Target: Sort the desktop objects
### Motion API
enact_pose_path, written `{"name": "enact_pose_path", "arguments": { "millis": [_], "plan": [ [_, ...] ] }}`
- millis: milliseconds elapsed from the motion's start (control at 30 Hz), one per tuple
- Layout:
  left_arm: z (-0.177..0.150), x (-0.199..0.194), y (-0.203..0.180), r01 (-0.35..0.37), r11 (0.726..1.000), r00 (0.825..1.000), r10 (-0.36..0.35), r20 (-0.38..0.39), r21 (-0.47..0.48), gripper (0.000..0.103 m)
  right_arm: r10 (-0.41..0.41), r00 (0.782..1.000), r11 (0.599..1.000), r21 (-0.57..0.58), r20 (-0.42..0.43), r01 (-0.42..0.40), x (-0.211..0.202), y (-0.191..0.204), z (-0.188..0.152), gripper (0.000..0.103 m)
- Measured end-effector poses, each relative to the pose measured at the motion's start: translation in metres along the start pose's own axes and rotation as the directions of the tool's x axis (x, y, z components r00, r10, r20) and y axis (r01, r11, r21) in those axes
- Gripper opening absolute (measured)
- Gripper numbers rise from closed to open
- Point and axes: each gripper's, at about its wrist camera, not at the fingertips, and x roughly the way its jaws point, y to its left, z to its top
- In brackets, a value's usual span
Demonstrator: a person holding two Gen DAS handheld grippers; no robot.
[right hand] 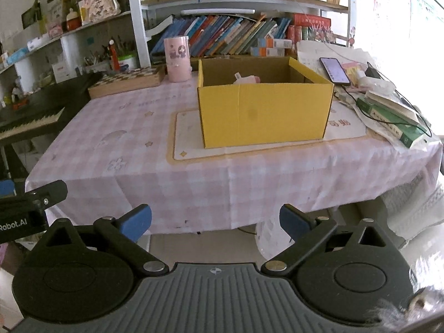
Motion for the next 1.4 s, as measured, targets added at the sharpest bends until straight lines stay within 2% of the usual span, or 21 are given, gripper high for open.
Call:
{"name": "enact_pose_path", "arguments": {
  "millis": [200,467,900,1400],
  "plan": [
    [-0.008,-0.006,-0.001,-0.019,0.999,0.999,0.020,-0.026,0.032,0.103,0.012,1.000,1.000,-0.009,-0.016,-0.013,-0.007,0.009,-0.013,0.100],
    [-0.012,-0.014,0.002,-0.020,0.999,1.000,0.021,-0.022,0.034,0.103,0.015,1.000,1.000,-0.002,0.009,-0.015,-0.017,0.012,-0.020,0.100],
    [-0.017,-0.018,0.006,-0.002,1.000,1.000,0.003,-0.026,0.023,0.103,0.024,1.000,1.000,-0.004,0.004,-0.023,-0.021,0.018,-0.023,0.100],
    [-0.018,-0.018,0.008,-0.018,0.999,0.999,0.019,-0.039,0.026,0.103,0.026,1.000,1.000,-0.014,-0.004,-0.026,-0.022,0.021,-0.026,0.100]
  ]
}}
